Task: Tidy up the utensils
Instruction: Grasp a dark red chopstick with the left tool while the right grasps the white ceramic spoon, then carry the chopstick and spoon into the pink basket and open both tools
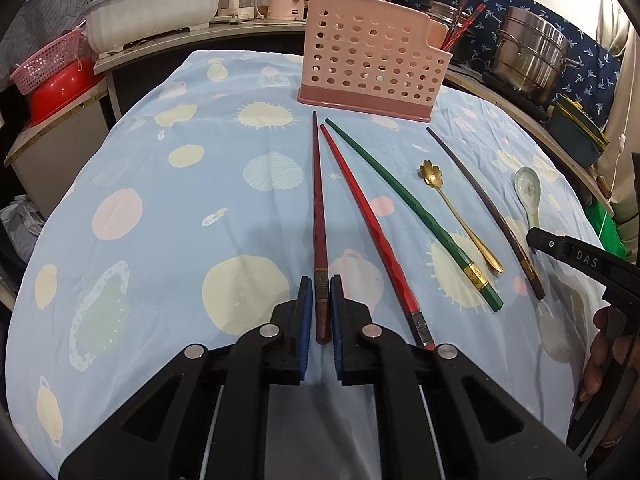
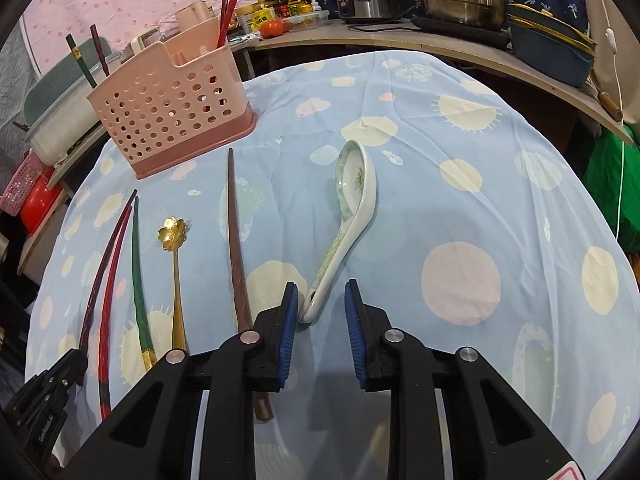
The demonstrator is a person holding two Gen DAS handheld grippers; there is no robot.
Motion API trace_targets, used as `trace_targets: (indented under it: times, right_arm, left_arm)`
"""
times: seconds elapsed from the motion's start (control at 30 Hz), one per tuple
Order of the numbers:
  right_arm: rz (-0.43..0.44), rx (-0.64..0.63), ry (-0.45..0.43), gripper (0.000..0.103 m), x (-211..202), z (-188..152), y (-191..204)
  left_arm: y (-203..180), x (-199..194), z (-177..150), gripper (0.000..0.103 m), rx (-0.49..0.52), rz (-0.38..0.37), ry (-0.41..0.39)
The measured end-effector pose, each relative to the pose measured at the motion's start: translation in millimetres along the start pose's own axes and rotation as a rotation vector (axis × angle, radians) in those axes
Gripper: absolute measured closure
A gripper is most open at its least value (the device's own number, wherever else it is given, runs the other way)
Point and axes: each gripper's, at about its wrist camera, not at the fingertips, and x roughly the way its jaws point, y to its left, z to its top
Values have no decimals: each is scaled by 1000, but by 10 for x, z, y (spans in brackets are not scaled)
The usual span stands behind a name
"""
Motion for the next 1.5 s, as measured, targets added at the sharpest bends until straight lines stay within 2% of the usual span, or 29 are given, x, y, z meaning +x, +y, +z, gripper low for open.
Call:
trace_targets:
  times: [0.07,0.37,0.97,1.23,1.5]
  right_arm:
    - [9,11,0,91,1,-4,-27]
    - [19,33,-19,96,-102,-51,-115]
    - [51,58,-123,97,-710,-134,-324]
    - [77,60,-176,96,-968,-42,-313]
    - [101,22,-223,97,-1163,158,-225]
  left_arm:
    - [6,2,2,94,-4,-5,0]
    - [62,-14,-3,94,-34,-35,-5]
    - [122,-378,-132,96,-66,-28,-13]
    - [149,-672,27,96,-68,-39,-61]
    - [116,-1056,398,96,-31,-42,-155]
